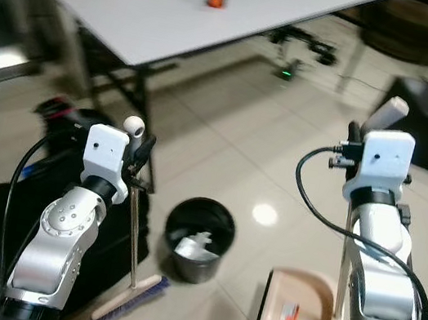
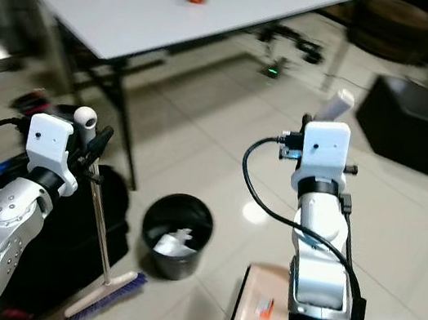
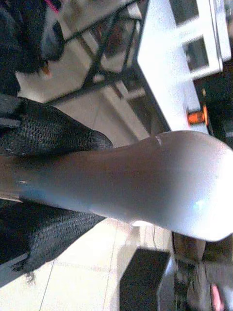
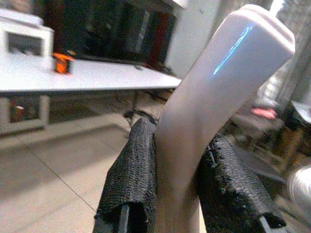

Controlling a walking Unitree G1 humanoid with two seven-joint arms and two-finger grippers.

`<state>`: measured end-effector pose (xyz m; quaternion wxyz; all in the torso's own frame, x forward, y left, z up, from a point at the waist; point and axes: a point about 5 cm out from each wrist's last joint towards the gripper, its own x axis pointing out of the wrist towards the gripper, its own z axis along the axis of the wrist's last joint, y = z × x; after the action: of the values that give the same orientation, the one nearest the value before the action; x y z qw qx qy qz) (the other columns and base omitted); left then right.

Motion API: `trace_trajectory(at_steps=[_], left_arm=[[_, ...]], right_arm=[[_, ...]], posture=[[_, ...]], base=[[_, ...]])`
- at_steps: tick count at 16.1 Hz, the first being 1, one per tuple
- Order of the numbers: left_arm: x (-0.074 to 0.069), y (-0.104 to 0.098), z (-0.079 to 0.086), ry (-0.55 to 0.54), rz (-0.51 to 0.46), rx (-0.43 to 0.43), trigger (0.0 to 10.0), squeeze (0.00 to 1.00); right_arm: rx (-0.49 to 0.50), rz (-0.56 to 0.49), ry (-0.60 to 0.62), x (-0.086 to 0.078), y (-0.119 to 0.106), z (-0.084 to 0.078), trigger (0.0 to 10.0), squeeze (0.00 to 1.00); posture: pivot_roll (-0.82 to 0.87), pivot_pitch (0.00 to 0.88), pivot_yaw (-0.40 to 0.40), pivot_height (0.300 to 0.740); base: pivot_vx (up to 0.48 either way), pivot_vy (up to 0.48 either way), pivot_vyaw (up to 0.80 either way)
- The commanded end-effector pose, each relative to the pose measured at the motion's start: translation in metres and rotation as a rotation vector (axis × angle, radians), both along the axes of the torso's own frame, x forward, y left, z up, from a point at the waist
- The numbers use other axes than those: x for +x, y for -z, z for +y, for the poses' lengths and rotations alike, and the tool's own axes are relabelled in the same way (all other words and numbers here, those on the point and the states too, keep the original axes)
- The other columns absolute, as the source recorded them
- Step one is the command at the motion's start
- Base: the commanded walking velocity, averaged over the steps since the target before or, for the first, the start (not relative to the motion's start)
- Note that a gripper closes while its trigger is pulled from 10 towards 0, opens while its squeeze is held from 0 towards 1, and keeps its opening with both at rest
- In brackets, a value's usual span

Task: Sweep floor

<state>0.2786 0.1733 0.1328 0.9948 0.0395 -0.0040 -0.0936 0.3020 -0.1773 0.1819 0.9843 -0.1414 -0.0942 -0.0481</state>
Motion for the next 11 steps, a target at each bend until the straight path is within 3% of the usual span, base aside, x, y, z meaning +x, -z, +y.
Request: trace_trajectory(at_steps=[1,4,6,11], left_arm=[[-0.0014,-0.0063,0.0002,0.008,-0.022,0.005,10.0,0.0],[-0.0019,-0.0064,0.0007,0.006,-0.02,0.003,10.0,0.0],[-0.0024,-0.0061,0.0008,0.007,-0.019,0.002,10.0,0.0],[-0.0036,-0.0053,0.0019,0.004,-0.016,-0.002,10.0,0.0]], right_arm=[[0.025,-0.021,0.007,-0.0012,-0.0069,-0.0023,10.0,0.0],[0.035,-0.006,0.005,-0.0013,-0.0058,-0.0021,10.0,0.0],[0.024,0.014,0.004,-0.001,-0.0035,-0.0018,10.0,0.0],[0.03,0.032,-0.008,-0.0001,-0.0023,0.0003,10.0,0.0]], posture=[[0.01,0.0,0.049,0.74],[0.01,0.0,0.048,0.74],[0.01,0.0,0.048,0.74],[0.01,0.0,0.043,0.74]], base=[[0.0,0.0,-0.8],[0.0,0.0,-0.77],[0.0,0.0,0.0],[-0.248,0.0,0.0]])
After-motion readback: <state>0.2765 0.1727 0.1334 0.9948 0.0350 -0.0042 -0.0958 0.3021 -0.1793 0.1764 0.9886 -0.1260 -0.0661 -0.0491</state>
